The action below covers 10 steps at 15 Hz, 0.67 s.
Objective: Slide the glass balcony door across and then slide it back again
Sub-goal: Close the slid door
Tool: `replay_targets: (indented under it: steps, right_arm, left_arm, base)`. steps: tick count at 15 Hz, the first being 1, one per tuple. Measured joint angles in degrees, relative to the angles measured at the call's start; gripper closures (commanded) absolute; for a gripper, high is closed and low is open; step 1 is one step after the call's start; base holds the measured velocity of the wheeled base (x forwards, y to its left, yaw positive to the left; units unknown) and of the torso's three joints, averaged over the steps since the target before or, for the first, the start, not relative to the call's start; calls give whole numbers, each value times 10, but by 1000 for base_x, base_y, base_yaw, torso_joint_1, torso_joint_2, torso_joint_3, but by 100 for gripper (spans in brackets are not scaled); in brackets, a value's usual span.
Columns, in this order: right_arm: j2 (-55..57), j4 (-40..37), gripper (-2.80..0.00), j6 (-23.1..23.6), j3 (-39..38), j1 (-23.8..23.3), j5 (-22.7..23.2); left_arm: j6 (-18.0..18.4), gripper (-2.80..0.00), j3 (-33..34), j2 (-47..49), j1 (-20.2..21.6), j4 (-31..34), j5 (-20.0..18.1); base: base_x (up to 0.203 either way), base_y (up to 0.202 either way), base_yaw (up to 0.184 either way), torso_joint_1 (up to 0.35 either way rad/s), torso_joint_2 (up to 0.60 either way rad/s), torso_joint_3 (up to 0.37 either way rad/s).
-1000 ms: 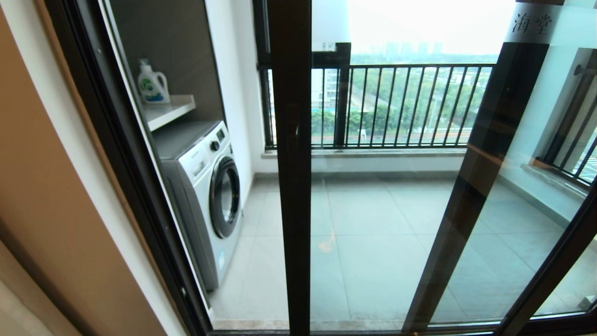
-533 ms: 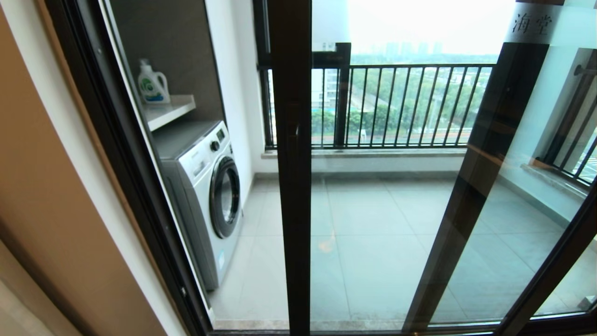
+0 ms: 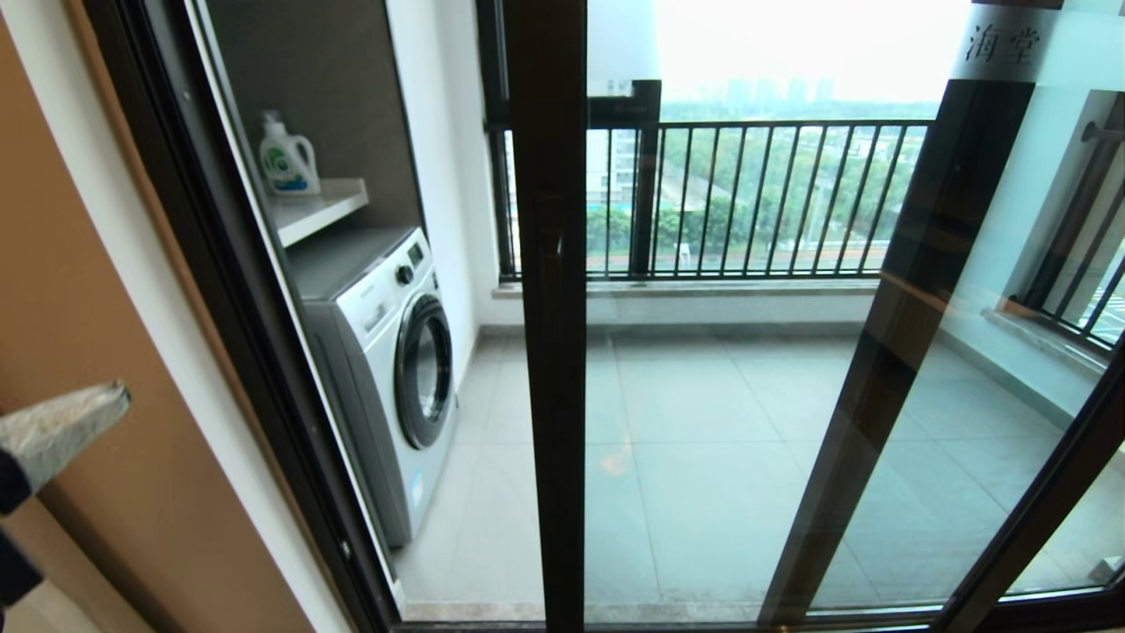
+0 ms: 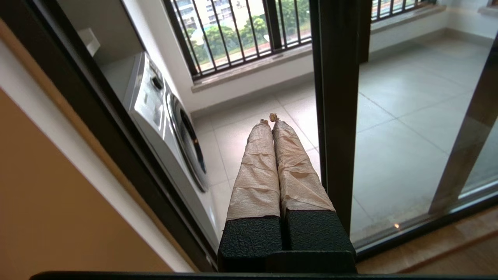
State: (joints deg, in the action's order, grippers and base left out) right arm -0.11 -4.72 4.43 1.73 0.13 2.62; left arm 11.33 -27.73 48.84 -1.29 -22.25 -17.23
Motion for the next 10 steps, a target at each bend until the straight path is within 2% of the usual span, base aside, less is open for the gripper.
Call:
replay_targets:
  steps: [3,6,8,10]
  right_arm:
    - [0,0,0,0,0,0,0]
    - [0,0,0,0,0,0,0]
    - [0,0,0,0,0,0,0]
    - [0,0,0,0,0,0,0]
  left_arm:
    - [-9,0,-96,138,-7,-72,12]
    - [-17,0,-161,224,-59,-88,79]
    - [-23,0,-179,261,-100,-91,135]
    - [-35,0,-182,272,-112,-90,162]
  base:
    - [0,0,0,0,0,0]
    - [0,0,0,0,0,0]
    - [0,0,0,0,0,0]
    - [0,0,0,0,0,0]
